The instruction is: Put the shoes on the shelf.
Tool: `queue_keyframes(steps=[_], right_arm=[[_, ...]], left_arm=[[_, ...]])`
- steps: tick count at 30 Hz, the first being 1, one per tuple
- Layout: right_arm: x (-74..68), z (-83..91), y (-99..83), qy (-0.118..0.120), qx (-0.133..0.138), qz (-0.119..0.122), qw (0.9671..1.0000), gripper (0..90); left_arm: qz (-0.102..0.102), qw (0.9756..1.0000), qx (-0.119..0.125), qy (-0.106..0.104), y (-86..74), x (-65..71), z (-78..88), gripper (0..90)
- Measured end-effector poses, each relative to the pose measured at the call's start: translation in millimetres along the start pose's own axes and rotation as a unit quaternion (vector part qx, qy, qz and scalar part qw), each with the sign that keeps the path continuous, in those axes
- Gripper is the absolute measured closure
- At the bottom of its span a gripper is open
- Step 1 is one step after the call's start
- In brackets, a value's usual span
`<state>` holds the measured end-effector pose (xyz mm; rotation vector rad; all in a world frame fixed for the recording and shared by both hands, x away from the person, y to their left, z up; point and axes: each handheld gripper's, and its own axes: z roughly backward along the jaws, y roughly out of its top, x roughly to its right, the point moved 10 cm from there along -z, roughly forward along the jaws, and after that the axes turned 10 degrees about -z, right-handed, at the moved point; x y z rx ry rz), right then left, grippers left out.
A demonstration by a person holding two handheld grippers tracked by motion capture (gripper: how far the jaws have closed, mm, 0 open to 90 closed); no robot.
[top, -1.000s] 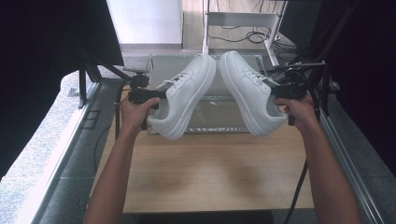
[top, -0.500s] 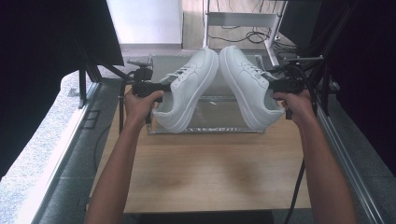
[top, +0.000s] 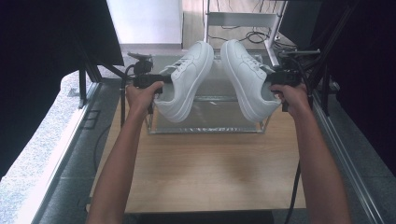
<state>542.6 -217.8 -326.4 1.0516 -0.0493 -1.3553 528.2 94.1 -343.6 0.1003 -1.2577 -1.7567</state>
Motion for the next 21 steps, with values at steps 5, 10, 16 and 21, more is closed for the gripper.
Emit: queue_keyframes(steps=[5,10,16,21], right_arm=[[1.7,-9.8,11.2,-0.019,0.001,-0.008,0.9998,87.5],[-0.8,-24.1,23.9,-0.032,0.002,-0.017,0.9993,87.4],[2.9,-43.1,26.6,-0.032,0.0,-0.041,0.9986,87.4],[3.5,-49.6,34.2,-0.048,0.0,-0.054,0.9974,87.3]], left_arm=[[0.004,0.9998,-0.005,0.018,11.7,-7.1,-7.3,84.8],[0.015,0.9994,-0.007,0.029,22.3,-10.5,-14.1,84.6],[0.028,0.9983,-0.009,0.051,28.5,-16.8,-21.2,84.5],[0.038,0.9977,-0.004,0.056,35.8,-16.0,-27.9,84.6]])
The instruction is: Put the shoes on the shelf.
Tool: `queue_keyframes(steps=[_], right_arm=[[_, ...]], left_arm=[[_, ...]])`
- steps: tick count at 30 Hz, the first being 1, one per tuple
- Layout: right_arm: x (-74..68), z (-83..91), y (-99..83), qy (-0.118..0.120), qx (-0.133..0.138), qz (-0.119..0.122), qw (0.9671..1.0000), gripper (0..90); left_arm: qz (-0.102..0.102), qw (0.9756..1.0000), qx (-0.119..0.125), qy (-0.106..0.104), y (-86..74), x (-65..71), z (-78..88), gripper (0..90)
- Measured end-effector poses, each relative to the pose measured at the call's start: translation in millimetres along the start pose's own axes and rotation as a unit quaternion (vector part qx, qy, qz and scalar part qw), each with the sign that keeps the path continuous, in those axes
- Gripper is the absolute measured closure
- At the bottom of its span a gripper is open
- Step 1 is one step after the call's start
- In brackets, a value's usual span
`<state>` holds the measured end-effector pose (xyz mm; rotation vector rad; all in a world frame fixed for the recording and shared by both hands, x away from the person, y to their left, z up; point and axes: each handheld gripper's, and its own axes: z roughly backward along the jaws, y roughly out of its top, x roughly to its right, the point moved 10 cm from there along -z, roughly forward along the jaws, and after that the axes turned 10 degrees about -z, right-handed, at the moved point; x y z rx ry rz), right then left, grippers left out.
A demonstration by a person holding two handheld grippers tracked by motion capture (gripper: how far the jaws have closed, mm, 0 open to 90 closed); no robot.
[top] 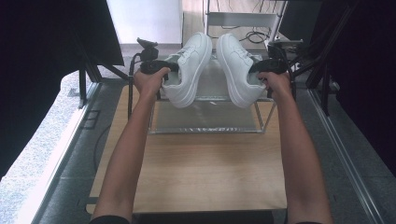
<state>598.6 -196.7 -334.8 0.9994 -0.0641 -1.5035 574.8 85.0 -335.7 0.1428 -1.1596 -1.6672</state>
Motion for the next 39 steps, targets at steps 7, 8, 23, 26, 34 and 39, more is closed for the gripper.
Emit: queue_keyframes(steps=[7,8,23,26,34,39], right_arm=[[-8.2,-6.0,9.8,-0.029,0.004,0.001,0.9996,87.2],[-9.1,-7.2,10.4,-0.031,0.004,0.0,0.9995,87.2],[-17.2,-31.0,12.8,-0.064,-0.001,-0.014,0.9979,86.8],[-18.4,-35.1,13.9,-0.075,0.004,-0.024,0.9969,86.1],[-30.5,-48.9,14.1,-0.102,0.016,-0.014,0.9946,72.4],[-41.5,-49.7,13.0,-0.093,0.028,-0.007,0.9952,61.9]], left_arm=[[0.012,0.9994,-0.012,0.029,7.1,-0.4,-12.6,84.3],[0.015,0.9993,-0.011,0.031,7.9,-1.0,-14.3,84.3],[0.042,0.9975,-0.009,0.056,12.5,-10.9,-26.8,83.4],[0.041,0.9973,-0.004,0.06,14.3,-9.7,-31.1,81.8],[0.017,0.9981,-0.007,0.058,15.7,0.8,-44.9,72.5],[0.01,0.9984,-0.002,0.056,15.6,5.8,-46.1,66.0]])
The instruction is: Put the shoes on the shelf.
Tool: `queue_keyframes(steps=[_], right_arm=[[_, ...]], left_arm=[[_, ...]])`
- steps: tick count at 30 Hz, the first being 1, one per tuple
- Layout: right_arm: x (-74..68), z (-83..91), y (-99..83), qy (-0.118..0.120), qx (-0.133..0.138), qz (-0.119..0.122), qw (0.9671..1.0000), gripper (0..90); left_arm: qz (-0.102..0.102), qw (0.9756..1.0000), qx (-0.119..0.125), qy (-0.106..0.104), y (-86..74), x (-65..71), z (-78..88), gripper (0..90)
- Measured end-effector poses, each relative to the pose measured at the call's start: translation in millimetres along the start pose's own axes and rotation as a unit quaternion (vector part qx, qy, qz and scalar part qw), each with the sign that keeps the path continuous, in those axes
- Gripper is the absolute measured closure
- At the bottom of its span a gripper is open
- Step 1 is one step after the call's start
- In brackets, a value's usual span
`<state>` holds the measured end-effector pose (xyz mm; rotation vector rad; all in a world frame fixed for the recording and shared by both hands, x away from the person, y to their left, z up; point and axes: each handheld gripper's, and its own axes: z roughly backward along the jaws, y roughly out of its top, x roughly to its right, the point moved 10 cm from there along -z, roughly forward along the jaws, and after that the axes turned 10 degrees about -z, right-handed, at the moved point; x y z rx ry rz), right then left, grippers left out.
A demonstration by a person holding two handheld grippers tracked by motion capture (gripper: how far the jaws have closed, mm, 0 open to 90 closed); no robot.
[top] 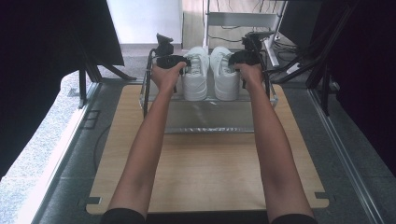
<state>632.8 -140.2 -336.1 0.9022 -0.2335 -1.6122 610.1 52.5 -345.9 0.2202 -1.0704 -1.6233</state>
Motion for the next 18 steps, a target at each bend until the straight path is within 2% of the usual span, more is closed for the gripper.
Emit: queue_keyframes(steps=[5,7,8,9,11,13,18], right_arm=[[-2.6,2.9,0.0,0.014,0.011,0.012,0.9998,49.4],[-3.9,10.2,5.8,0.031,0.037,0.017,0.9987,45.8],[-4.6,16.2,9.9,0.04,0.051,0.018,0.9977,44.3],[-5.2,19.6,11.2,0.046,0.054,0.023,0.9972,43.9],[-5.9,27.5,13.4,0.053,0.061,0.036,0.9961,44.1],[-5.5,36.3,15.4,0.06,0.071,0.047,0.9946,44.5],[-5.6,65.2,15.0,0.088,0.092,0.074,0.9891,46.6]], left_arm=[[0.0,0.9997,0.018,-0.019,1.1,1.2,2.3,57.6],[-0.008,0.9989,0.026,-0.037,2.1,5.9,3.7,51.7],[-0.01,0.9988,0.031,-0.037,3.1,7.8,4.8,50.2],[-0.02,0.9983,0.038,-0.039,4.7,10.3,8.7,49.7],[-0.028,0.9978,0.047,-0.039,7.8,12.5,14.9,46.7],[-0.028,0.997,0.06,-0.041,11.6,13.0,24.9,44.9],[-0.048,0.9953,0.078,-0.031,9.7,4.9,49.2,45.3]])
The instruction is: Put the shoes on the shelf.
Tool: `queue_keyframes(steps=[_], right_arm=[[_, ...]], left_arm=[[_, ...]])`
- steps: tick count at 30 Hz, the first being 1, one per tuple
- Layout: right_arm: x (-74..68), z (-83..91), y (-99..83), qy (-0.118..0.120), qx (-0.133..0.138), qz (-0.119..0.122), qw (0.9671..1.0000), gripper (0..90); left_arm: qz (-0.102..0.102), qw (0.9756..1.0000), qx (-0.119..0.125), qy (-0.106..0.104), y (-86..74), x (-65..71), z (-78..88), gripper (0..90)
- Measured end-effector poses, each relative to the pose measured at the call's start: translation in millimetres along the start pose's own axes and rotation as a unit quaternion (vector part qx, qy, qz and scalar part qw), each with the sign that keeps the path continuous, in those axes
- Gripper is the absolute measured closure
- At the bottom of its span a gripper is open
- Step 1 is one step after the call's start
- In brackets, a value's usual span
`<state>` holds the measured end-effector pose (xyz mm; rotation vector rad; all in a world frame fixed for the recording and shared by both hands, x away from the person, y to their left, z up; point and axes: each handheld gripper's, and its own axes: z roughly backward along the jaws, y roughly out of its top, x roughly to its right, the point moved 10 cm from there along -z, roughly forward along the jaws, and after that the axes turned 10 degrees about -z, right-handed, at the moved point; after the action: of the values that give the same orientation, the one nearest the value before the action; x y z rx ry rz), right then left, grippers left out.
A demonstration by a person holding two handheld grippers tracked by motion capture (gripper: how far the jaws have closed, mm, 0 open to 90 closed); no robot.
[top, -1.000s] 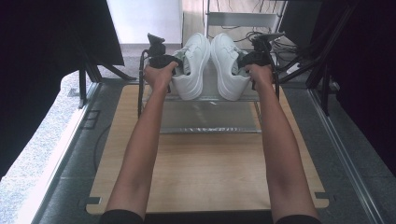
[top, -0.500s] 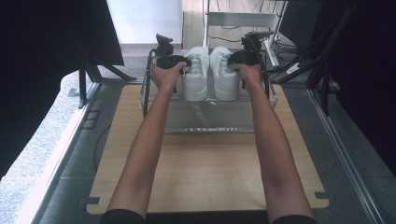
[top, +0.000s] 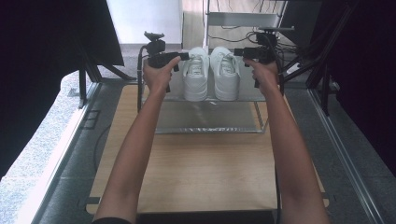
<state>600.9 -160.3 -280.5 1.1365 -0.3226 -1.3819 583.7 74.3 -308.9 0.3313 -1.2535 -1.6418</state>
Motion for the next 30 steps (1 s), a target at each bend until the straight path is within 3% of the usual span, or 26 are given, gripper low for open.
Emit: queue_keyframes(steps=[3,7,9,12,17,22,30], right_arm=[[3.7,16.2,-1.8,0.007,0.007,0.01,0.9999,52.4],[17.1,33.6,-15.7,0.007,-0.006,0.037,0.9993,68.9],[24.5,35.9,-29.0,0.006,-0.02,0.063,0.9978,78.1],[29.4,34.5,-45.6,0.009,-0.039,0.08,0.996,86.9],[33.6,22.9,-68.5,-0.005,-0.059,0.095,0.9938,90.0],[34.2,11.2,-87.6,0.005,-0.074,0.101,0.9921,90.0],[34.1,1.5,-97.9,0.011,-0.073,0.1,0.9922,90.0]], left_arm=[[-0.012,0.9998,0.012,-0.005,-6.4,-6.2,17.0,53.6],[-0.048,0.9987,-0.015,0.011,-27.3,-16.6,28.8,73.8],[-0.054,0.9981,-0.029,0.011,-37.4,-19.5,30.4,82.5],[-0.063,0.9966,-0.052,0.007,-55.7,-18.2,27.1,88.3],[-0.087,0.9927,-0.082,0.013,-77.2,-12.8,15.9,89.7],[-0.095,0.9905,-0.098,0.007,-87.5,-7.3,7.4,90.0],[-0.085,0.992,-0.092,-0.014,-90.8,1.0,1.5,90.0]])
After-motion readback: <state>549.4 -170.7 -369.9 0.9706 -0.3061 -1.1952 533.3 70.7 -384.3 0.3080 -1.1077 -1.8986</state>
